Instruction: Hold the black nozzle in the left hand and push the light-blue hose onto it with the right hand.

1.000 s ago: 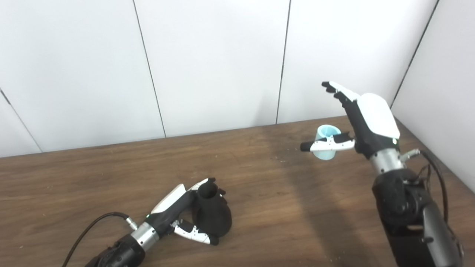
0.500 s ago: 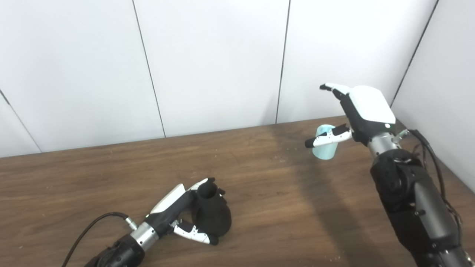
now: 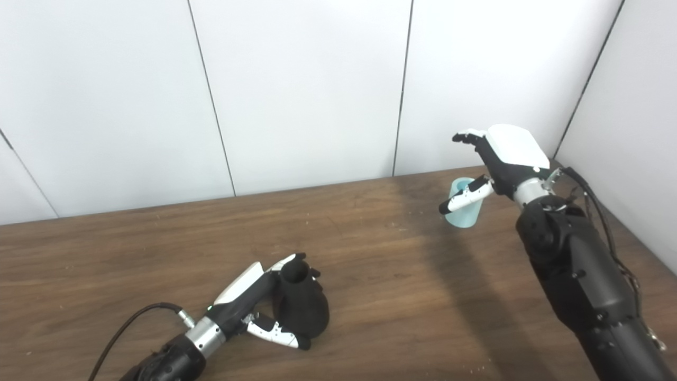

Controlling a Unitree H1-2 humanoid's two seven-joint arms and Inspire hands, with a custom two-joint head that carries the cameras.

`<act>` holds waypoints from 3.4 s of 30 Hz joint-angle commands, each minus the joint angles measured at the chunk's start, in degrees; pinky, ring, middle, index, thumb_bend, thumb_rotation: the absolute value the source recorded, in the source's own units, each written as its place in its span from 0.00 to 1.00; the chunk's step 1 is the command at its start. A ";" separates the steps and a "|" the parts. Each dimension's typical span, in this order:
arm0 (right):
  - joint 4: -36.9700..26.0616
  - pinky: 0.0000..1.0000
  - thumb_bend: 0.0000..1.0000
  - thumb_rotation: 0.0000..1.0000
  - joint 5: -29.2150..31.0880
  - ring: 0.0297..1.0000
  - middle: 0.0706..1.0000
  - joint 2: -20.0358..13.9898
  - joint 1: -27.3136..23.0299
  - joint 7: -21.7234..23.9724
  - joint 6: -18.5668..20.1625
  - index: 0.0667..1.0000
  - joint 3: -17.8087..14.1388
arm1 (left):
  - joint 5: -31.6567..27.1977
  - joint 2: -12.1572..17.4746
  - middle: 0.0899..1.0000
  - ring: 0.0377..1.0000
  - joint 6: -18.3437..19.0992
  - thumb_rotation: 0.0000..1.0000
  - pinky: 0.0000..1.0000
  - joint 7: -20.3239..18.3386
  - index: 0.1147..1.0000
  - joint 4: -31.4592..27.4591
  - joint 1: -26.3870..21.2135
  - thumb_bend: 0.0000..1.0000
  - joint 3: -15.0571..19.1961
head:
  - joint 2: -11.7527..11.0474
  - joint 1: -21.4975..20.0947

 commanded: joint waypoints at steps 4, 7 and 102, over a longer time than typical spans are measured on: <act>-0.32 0.65 1.00 0.32 -2.72 0.75 0.81 -3.68 -5.69 -2.41 -0.24 0.79 0.22 | 4.73 4.72 0.79 0.99 5.47 0.07 1.00 -1.81 0.41 12.49 9.23 0.52 -2.16 | -0.03 0.10; 0.90 0.65 1.00 0.32 -3.47 0.75 0.81 -3.76 -6.46 -2.67 -0.50 0.79 0.92 | 4.70 4.62 0.79 0.99 5.59 0.07 1.00 -1.91 0.41 12.67 9.10 0.52 -2.20 | -0.10 0.08; 19.78 0.69 0.99 0.26 -3.05 0.80 0.82 -4.72 -16.38 -2.13 -2.15 0.76 12.00 | 4.99 4.20 0.79 0.99 7.72 0.07 1.00 -2.55 0.41 10.19 9.56 0.52 -2.71 | 0.91 1.55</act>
